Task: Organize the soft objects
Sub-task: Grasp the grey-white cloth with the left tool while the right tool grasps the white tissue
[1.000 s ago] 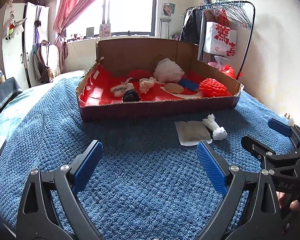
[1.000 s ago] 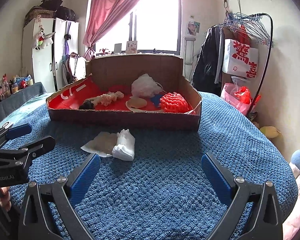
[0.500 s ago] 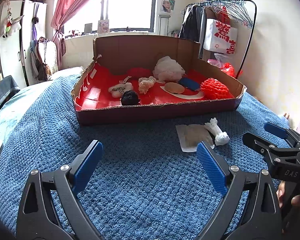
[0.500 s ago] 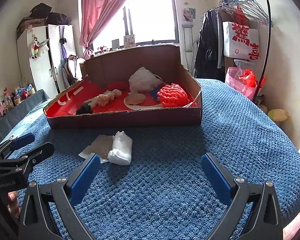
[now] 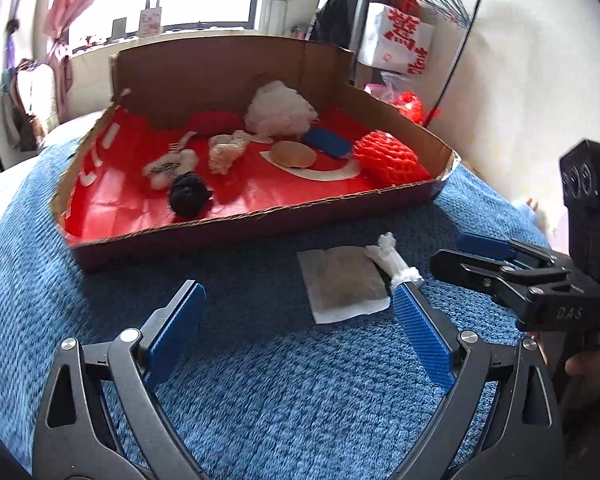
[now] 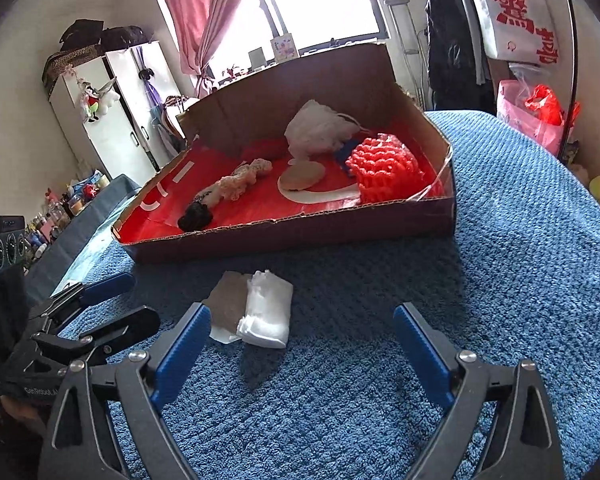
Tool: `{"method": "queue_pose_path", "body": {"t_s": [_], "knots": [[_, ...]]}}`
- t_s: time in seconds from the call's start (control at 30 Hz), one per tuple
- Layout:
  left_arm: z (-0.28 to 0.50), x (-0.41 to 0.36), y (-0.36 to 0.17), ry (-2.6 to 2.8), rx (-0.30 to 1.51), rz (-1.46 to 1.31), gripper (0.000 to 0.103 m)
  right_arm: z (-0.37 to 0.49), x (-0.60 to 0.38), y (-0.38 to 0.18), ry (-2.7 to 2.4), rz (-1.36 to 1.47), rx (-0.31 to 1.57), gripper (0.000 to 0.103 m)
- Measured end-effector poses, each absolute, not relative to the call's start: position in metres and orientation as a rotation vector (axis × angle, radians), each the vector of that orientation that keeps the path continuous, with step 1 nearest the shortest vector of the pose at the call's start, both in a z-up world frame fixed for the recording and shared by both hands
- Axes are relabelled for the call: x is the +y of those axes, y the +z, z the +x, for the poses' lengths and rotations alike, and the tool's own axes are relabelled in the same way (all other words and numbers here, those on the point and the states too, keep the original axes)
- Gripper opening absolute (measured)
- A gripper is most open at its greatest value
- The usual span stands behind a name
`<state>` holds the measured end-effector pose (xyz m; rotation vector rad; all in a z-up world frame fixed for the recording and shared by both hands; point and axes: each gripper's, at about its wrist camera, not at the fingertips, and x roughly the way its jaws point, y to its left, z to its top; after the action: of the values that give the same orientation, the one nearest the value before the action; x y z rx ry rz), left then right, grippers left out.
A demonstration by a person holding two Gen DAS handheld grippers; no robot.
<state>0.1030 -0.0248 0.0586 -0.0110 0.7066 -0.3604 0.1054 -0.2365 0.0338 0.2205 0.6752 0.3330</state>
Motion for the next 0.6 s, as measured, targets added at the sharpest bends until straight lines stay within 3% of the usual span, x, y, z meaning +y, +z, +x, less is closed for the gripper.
{"method": "queue_pose_path", "body": {"t_s": [0.13,0.2,0.33,0.37,0.43,0.5,0.57,0.6], "knots": [[0.114,-0.039,0.059,-0.412,0.731,0.048,0.095,0.12,-0.238,0.031,0.402,0.253,0.726,0.087],[0.121,-0.047,0.057,-0.433,0.746,0.083,0.083,0.127,-0.238,0.028,0.439,0.274,0.754,0.079],[0.136,-0.062,0.049,-0.486,0.803,0.135,0.07,0.14,-0.235,0.024,0.492,0.283,0.809,0.075],[0.14,-0.065,0.045,-0.501,0.829,0.145,0.061,0.142,-0.233,0.022,0.501,0.279,0.817,0.071],[0.147,-0.07,0.037,-0.526,0.86,0.154,0.058,0.146,-0.229,0.02,0.508,0.257,0.832,0.054],[0.152,-0.075,0.031,-0.548,0.887,0.157,0.031,0.148,-0.226,0.018,0.524,0.237,0.845,0.024],[0.152,-0.076,0.032,-0.557,0.879,0.159,0.027,0.147,-0.224,0.017,0.545,0.246,0.838,0.019],[0.152,-0.076,0.033,-0.573,0.876,0.153,0.019,0.147,-0.224,0.018,0.542,0.24,0.83,0.017]]}}
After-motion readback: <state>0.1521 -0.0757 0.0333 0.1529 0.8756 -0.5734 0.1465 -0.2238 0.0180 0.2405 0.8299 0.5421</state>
